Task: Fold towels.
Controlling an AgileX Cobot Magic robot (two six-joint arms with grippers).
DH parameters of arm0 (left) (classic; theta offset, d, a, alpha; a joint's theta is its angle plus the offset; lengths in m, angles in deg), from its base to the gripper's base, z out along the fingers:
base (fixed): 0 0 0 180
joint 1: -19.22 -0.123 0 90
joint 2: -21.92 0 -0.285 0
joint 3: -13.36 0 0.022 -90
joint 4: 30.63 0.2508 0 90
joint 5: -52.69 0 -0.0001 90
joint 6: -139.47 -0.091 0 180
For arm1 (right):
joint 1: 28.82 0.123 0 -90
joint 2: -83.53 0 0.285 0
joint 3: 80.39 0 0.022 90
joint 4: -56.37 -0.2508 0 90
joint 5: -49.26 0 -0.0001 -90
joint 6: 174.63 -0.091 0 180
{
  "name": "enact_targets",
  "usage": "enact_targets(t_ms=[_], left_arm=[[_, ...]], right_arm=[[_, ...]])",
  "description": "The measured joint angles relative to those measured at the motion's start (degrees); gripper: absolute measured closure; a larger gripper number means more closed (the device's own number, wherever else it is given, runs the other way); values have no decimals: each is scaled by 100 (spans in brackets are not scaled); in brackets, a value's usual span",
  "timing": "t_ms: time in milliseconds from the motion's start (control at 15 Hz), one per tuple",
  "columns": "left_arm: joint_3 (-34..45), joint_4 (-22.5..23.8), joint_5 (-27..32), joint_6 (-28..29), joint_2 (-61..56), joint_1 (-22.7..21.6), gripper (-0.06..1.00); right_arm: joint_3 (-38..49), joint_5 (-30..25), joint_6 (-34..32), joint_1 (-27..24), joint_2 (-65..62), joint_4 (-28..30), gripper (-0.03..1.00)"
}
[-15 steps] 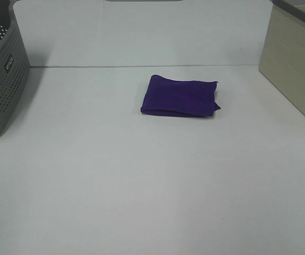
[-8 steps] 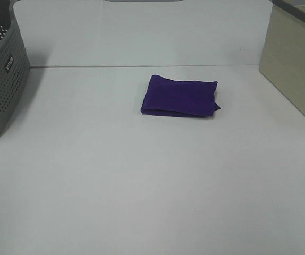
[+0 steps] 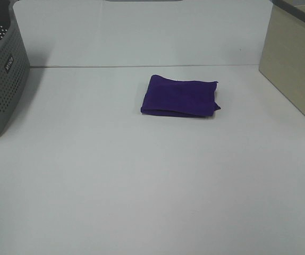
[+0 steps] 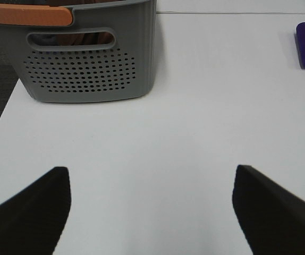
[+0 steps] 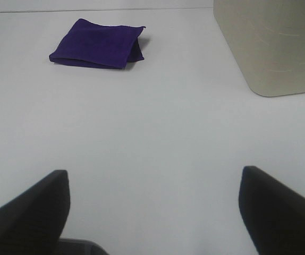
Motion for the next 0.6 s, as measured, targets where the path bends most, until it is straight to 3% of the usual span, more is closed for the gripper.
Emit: enact_targets(t_ms=[600], left_arm=[[0, -6, 0, 0, 0, 0, 18]], right_arm=[[0, 0, -11, 0, 0, 0, 12]])
